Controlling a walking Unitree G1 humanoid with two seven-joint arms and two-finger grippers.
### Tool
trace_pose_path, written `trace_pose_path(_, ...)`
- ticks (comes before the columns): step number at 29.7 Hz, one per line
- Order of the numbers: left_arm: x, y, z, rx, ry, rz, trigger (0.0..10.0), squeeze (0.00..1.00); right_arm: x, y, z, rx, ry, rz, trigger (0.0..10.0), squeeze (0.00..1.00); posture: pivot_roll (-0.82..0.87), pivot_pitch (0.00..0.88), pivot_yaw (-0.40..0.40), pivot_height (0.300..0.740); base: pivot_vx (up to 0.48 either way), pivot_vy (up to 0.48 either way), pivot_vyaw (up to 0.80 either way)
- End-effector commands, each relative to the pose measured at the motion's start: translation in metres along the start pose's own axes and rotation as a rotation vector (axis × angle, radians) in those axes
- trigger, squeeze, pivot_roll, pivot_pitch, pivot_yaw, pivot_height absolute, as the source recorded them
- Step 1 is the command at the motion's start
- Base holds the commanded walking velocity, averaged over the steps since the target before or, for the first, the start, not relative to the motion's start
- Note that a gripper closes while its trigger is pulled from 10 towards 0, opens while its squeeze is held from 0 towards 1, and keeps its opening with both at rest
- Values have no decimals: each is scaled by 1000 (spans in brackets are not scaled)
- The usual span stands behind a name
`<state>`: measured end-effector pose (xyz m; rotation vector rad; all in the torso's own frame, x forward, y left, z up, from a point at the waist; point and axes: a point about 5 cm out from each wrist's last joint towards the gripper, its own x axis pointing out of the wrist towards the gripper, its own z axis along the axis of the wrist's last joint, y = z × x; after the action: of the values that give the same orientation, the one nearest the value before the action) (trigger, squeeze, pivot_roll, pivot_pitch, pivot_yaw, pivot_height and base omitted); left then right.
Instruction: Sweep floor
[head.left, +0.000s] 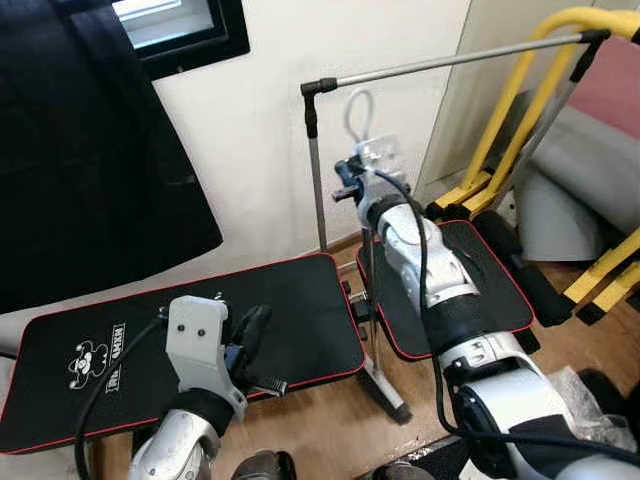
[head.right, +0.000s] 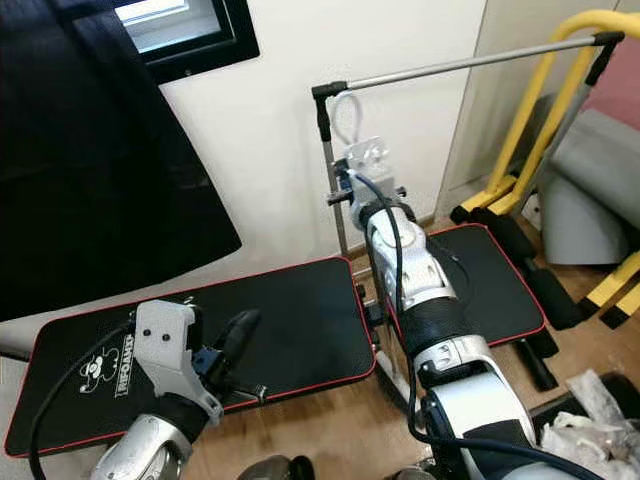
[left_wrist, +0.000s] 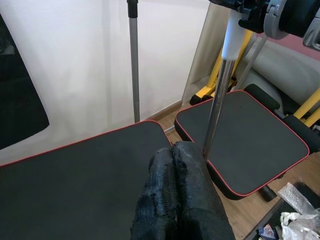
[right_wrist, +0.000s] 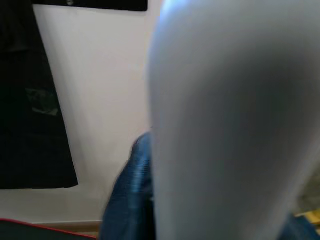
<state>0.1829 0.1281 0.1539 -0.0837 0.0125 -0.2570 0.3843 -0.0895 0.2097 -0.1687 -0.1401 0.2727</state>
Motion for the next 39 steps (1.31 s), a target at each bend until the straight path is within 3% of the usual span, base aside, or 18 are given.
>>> trace_pose_path(1,-2,2,-3,2,26,40,10000,0,-2,1,-8,2,25,16,10000,1000,73,224,-9,740,0,0,0)
trace_pose_path(16,2,5,-5,5,31,37,10000,0,-20,-10,-23,46,106,70,10000,1000,51,200,-7,740,0,0,0)
trace_pose_path(22,7,7,-7,11,31,38,10000,0,-42,-21,-41,51,195,80,10000,1000,43,185,-10,740,0,0,0)
trace_pose_path(28,10,11,-10,13,32,42,10000,0,-67,-19,-49,126,260,213,10000,1000,30,165,-7,740,0,0,0)
trace_pose_path(31,11,11,-10,14,32,42,10000,0,-70,-21,-50,135,270,217,10000,1000,24,157,-5,740,0,0,0)
trace_pose_path(32,12,12,-11,14,33,43,10000,0,-73,-22,-51,138,283,224,10000,925,22,153,-4,740,0,0,0)
trace_pose_path(33,12,12,-11,14,33,43,10000,0,-73,-22,-51,138,283,224,10000,925,22,153,-4,740,0,0,0)
trace_pose_path(34,13,13,-12,18,33,43,10000,0,-77,-24,-53,138,298,234,10000,153,19,144,-2,740,0,0,0)
trace_pose_path(35,14,14,-12,20,34,43,10000,0,-79,-24,-54,138,308,242,10000,153,19,144,-2,740,0,0,0)
trace_pose_path(36,15,15,-13,21,34,43,10000,0,-82,-24,-56,143,323,250,10000,0,19,135,-2,740,0,0,0)
trace_pose_path(39,17,16,-14,25,35,47,10000,0,-86,-24,-57,149,339,261,10000,0,20,130,-3,740,0,0,0)
